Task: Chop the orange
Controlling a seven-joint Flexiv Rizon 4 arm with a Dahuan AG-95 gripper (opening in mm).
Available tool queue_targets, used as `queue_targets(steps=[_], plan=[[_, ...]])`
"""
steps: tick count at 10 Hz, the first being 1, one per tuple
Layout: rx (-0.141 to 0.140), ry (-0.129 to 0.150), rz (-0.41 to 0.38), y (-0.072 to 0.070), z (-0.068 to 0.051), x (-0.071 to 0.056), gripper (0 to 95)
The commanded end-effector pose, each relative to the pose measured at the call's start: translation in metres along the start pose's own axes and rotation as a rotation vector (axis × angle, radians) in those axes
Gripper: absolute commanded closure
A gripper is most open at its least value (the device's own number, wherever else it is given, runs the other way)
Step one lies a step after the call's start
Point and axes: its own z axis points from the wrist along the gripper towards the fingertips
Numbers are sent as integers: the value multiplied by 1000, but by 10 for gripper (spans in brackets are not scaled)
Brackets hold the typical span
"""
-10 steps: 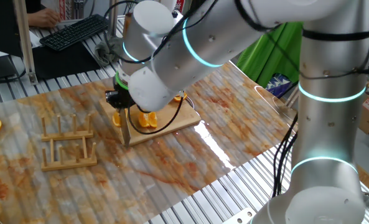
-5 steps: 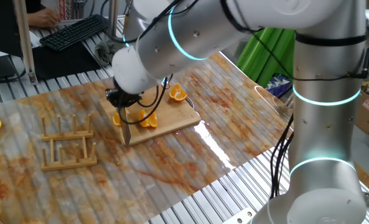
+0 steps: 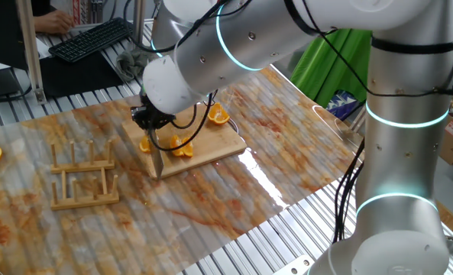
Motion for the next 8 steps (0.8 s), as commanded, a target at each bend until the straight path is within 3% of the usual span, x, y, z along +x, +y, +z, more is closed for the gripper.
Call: queue_targets(steps=[1, 3, 4, 5, 6, 7, 8], plan=[[-5, -16, 11, 1, 1, 1, 950], [-6, -58, 27, 7, 12, 9, 950], [6, -59, 22, 7, 14, 9, 950], [5, -49, 19, 6, 12, 8, 950], [2, -22, 6, 3, 6, 5, 950], [-15, -10, 15, 3, 5, 4, 950], [-2, 1, 10, 3, 5, 4, 950]])
